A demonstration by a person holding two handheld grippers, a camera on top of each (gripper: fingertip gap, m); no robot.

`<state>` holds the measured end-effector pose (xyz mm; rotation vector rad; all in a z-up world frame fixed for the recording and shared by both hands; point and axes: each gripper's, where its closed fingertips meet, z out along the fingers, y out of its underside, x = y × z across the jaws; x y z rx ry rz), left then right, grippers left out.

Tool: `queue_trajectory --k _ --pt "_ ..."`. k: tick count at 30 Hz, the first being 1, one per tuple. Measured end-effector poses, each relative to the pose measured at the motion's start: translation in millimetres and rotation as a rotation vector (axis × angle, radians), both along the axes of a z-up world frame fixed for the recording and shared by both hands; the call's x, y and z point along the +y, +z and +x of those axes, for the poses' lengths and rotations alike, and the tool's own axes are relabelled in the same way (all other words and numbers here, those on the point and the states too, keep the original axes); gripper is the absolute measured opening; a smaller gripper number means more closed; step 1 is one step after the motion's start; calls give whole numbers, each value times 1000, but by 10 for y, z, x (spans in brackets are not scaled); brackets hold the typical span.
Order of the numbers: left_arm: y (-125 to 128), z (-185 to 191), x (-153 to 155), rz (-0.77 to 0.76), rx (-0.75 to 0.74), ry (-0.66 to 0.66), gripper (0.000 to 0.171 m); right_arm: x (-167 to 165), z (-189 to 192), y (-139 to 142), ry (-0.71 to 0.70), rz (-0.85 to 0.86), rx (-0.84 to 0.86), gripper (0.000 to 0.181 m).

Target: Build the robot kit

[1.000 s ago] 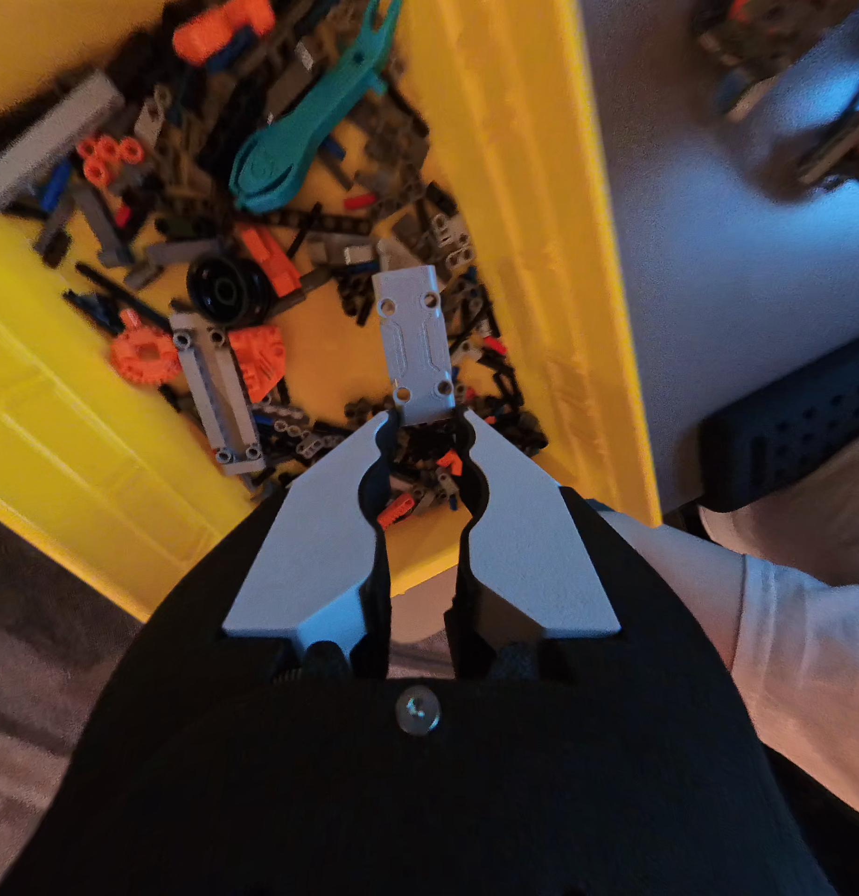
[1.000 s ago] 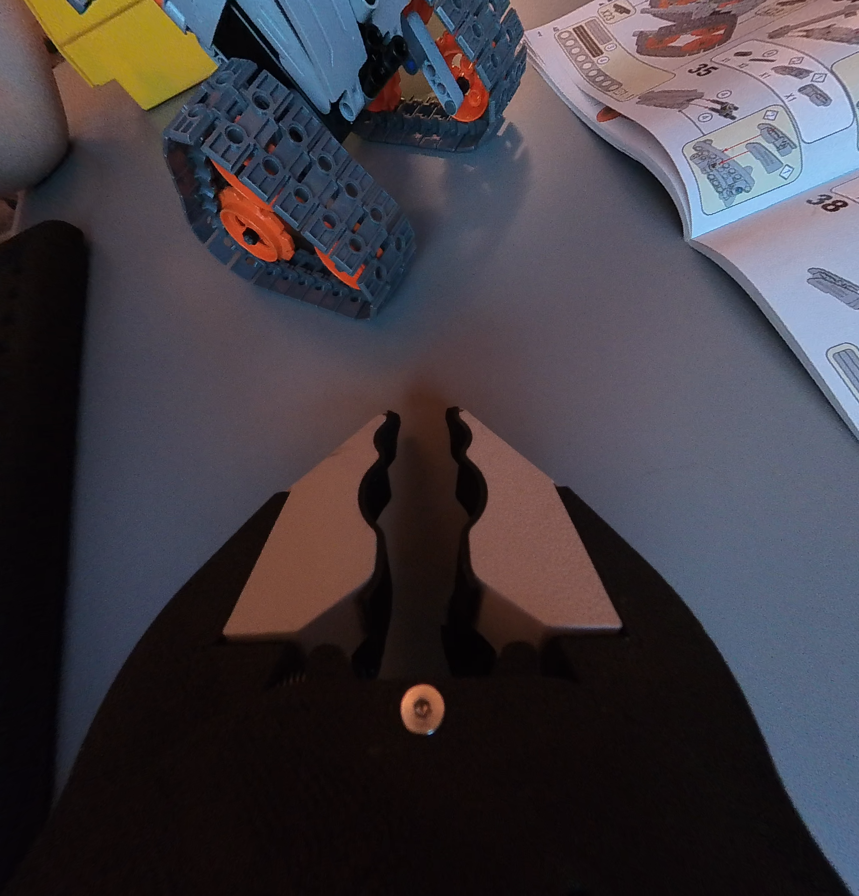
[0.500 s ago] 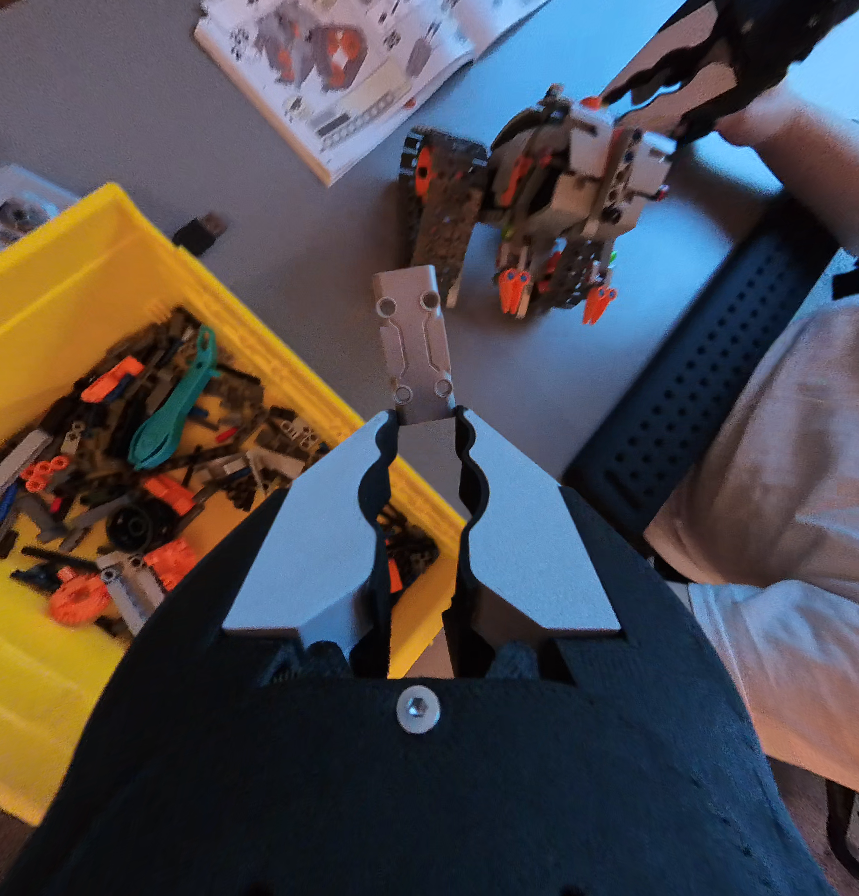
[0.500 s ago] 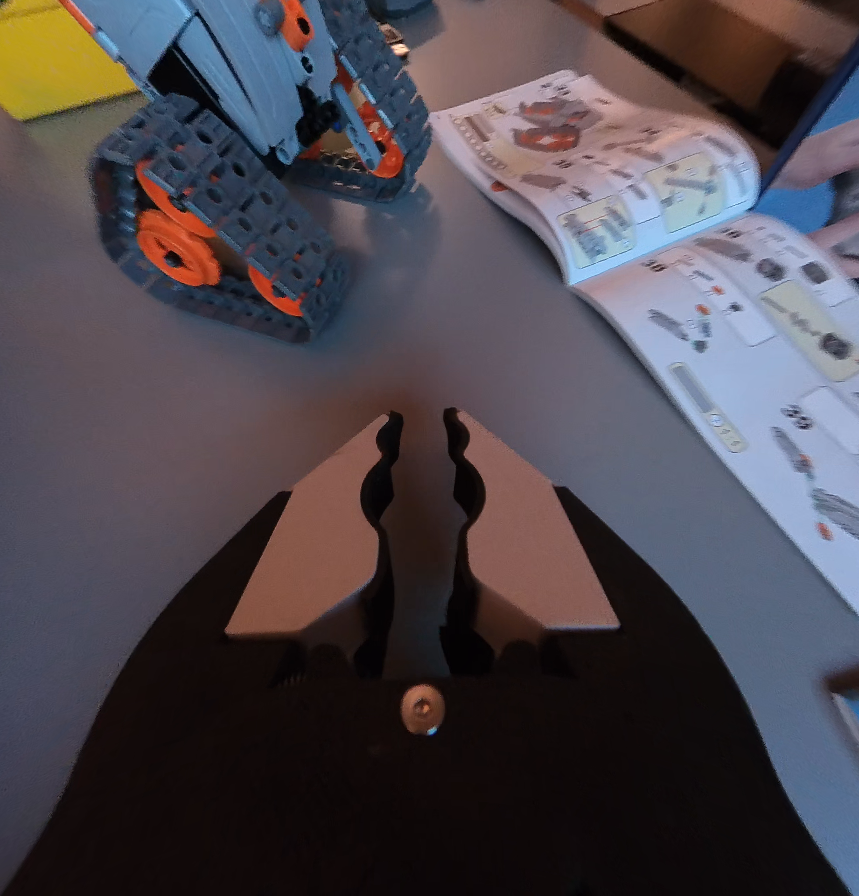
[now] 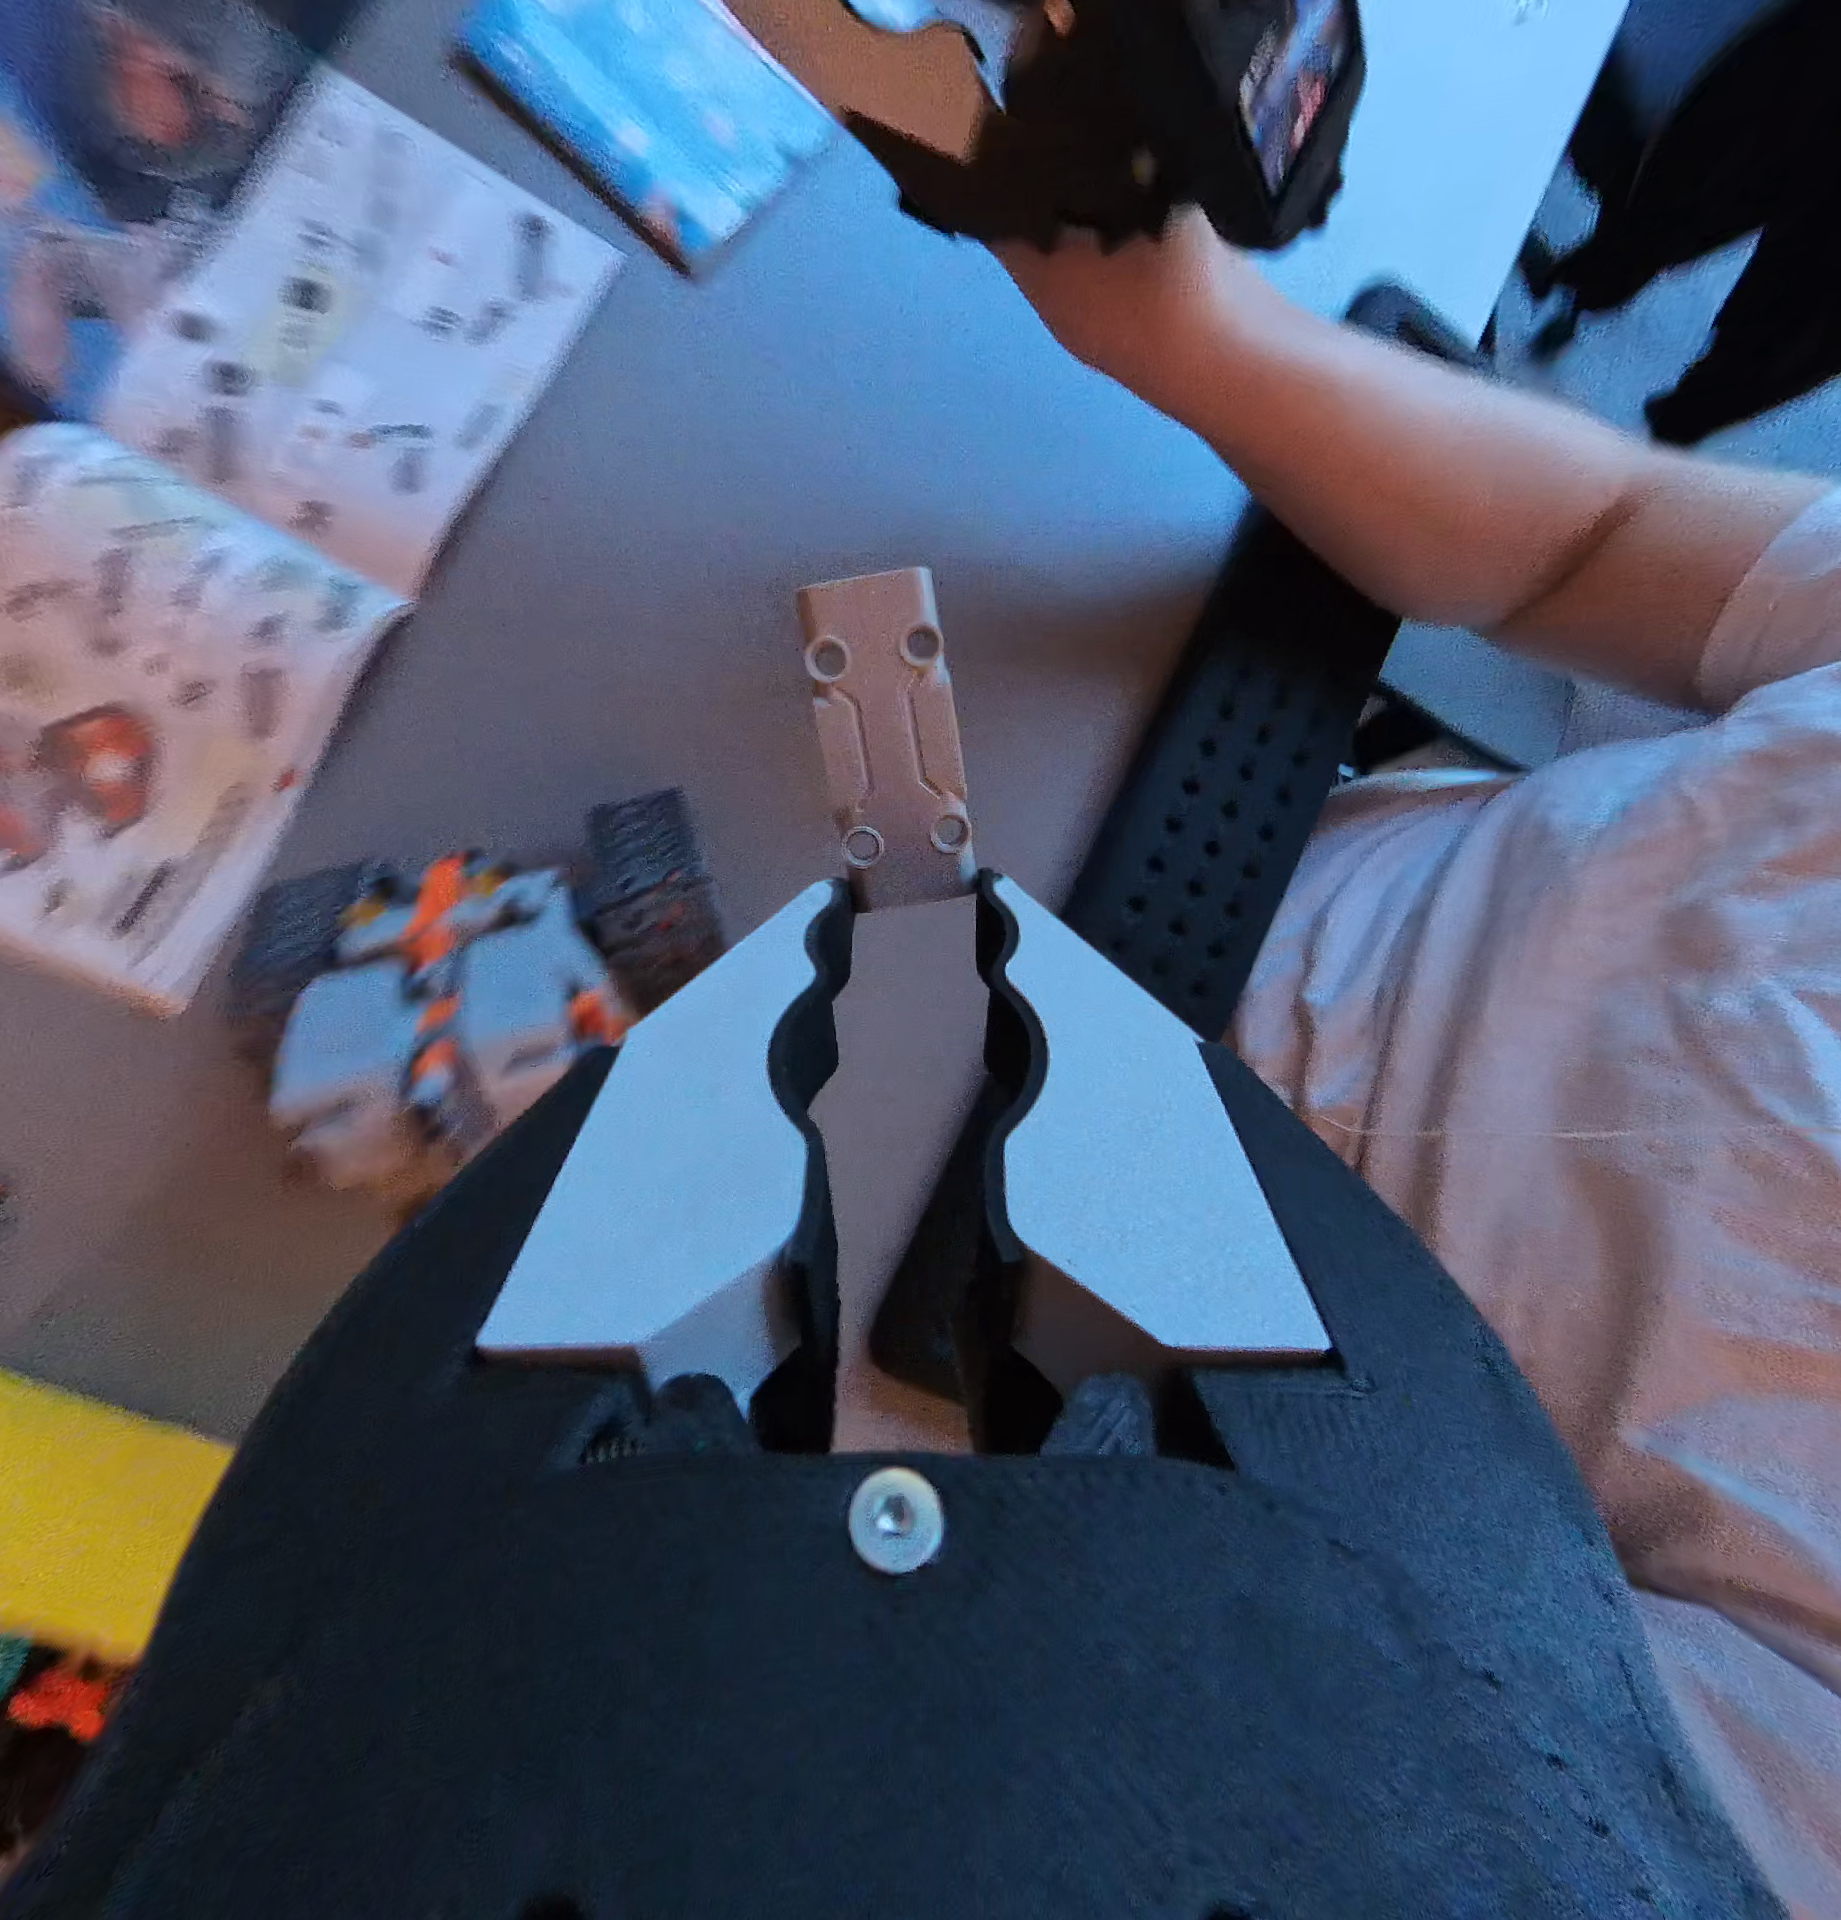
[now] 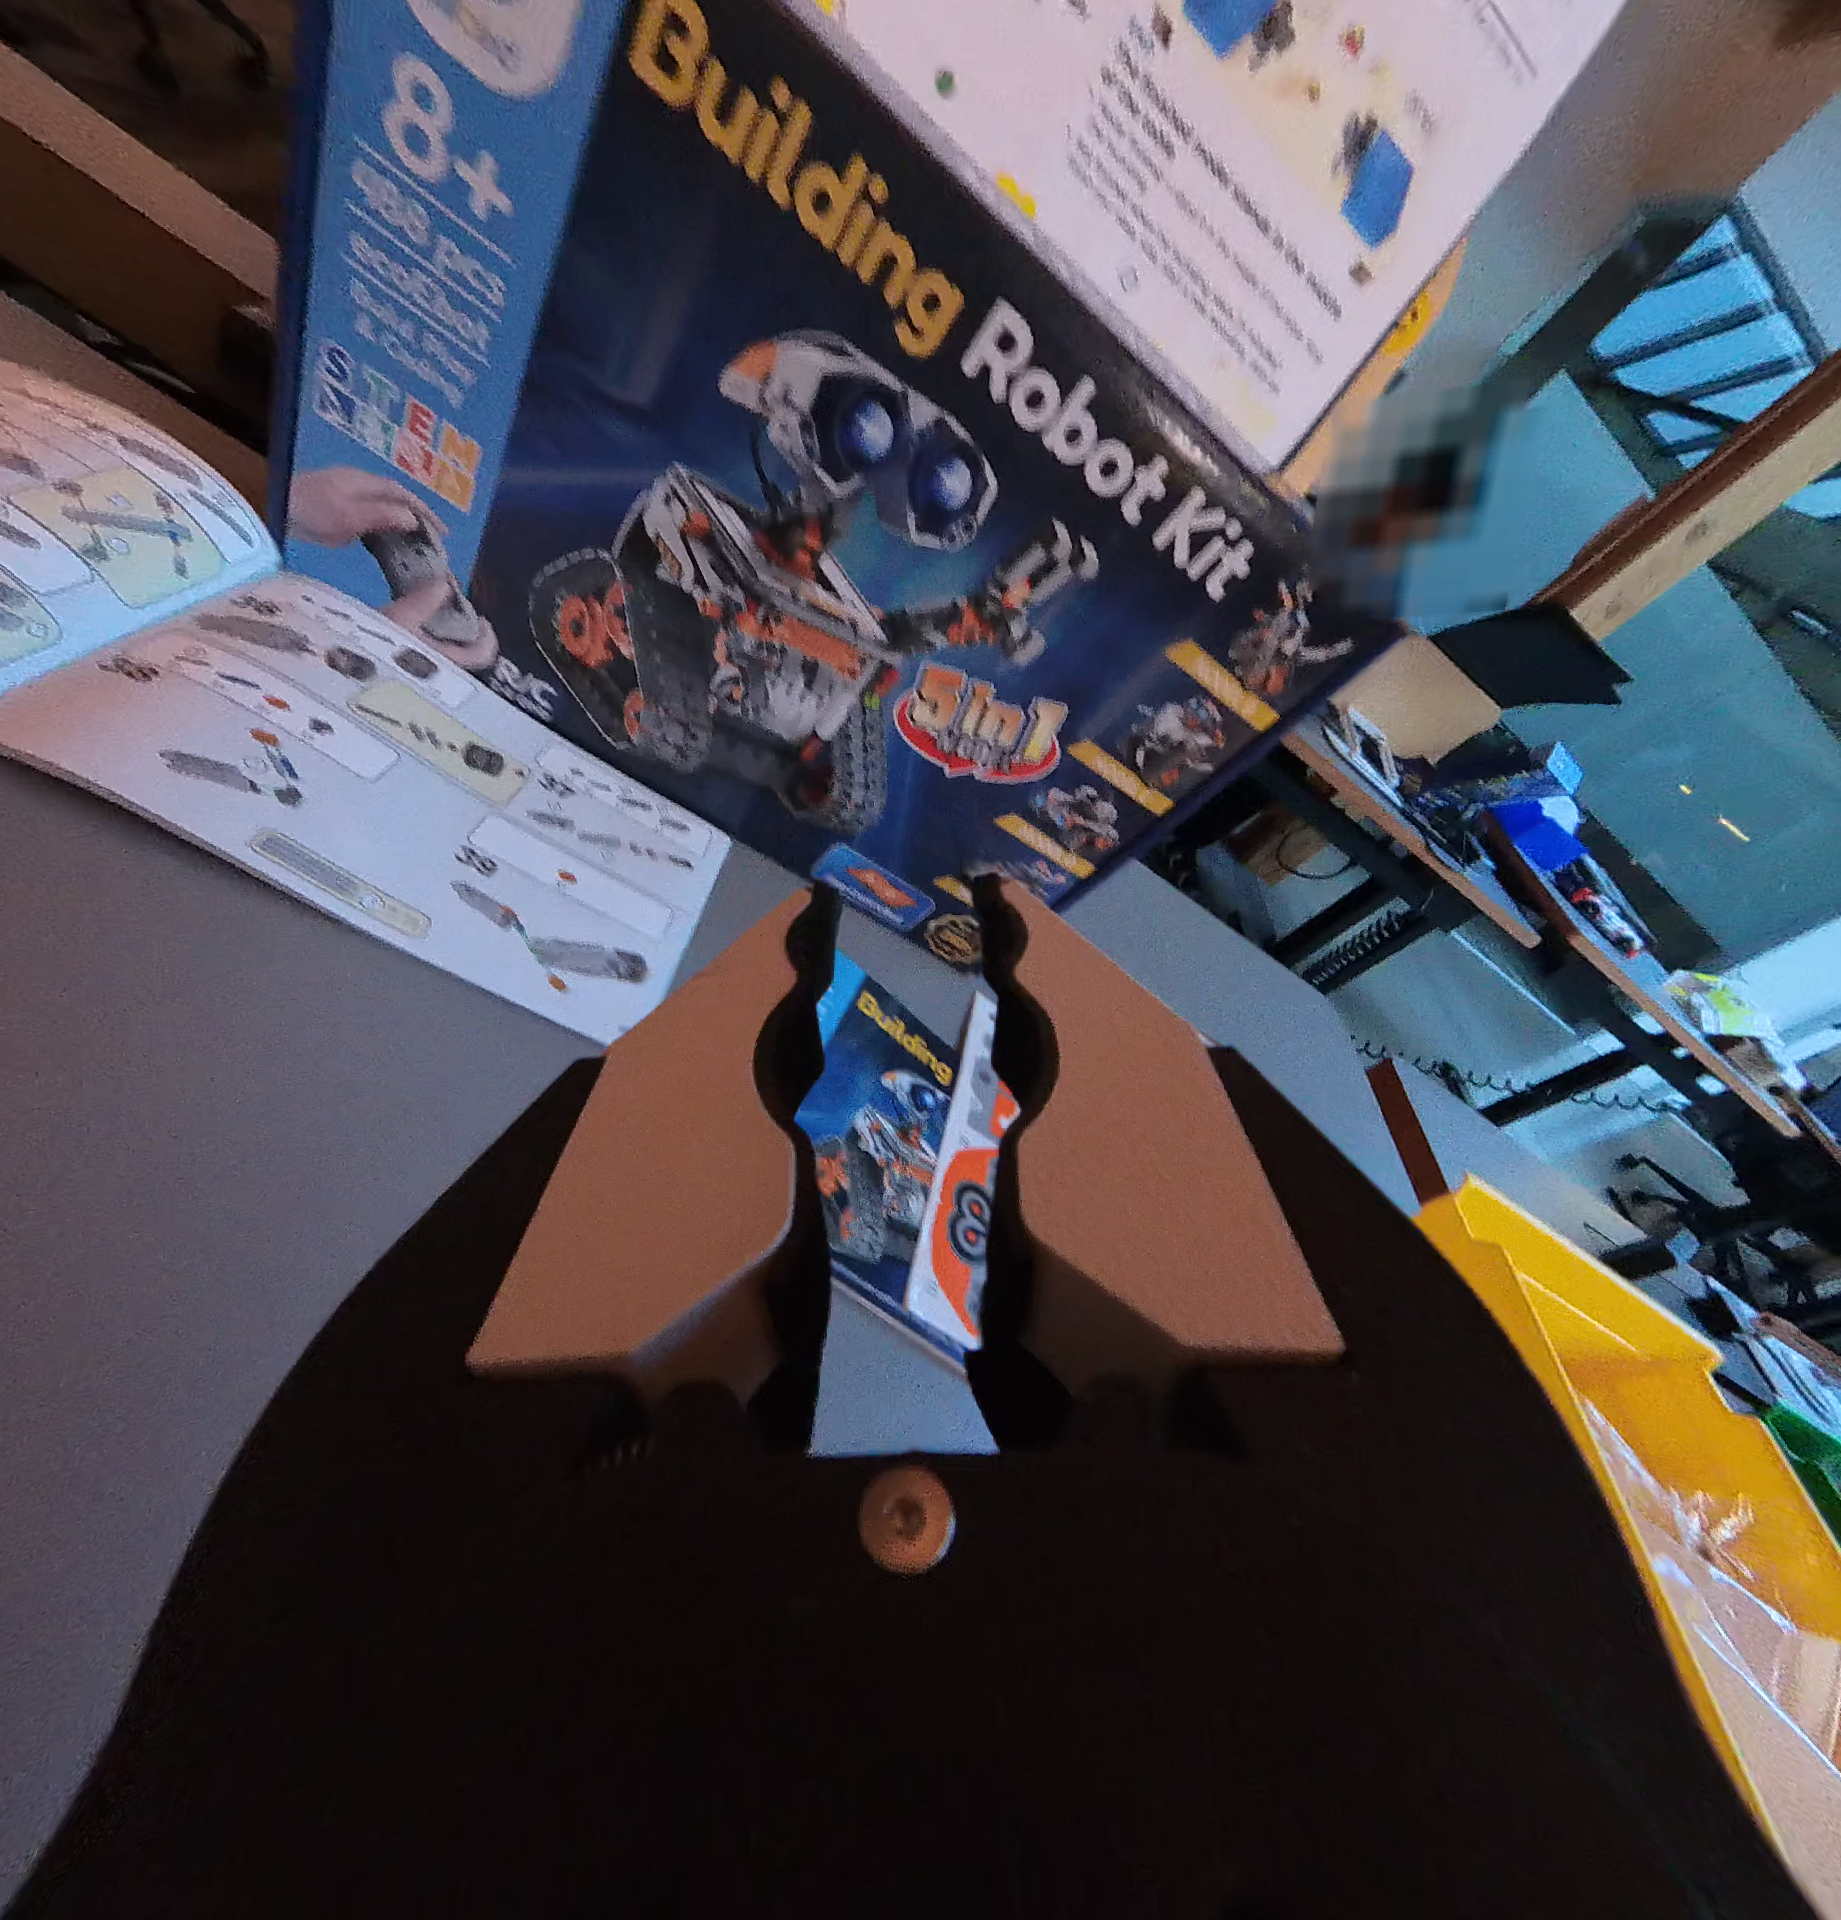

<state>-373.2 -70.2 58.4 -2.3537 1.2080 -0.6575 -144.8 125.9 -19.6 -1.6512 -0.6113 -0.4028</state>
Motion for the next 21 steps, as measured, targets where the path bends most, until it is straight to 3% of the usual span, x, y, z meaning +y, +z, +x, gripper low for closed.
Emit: queue_trajectory --k 4,9,16,21 --pt "-637 910 -4 -101 139 -102 22 24 283 -123 -42 -51 25 28" --pt "-1280 1469 279 -144 281 -184 22 107 595 -136 -79 -70 89 30" --pt "-1797 1450 685 -8 552 -385 22 254 773 -258 -78 -117 131 31" --pt "-1878 1389 912 133 626 -482 22 333 743 -312 -58 -135 143 32"
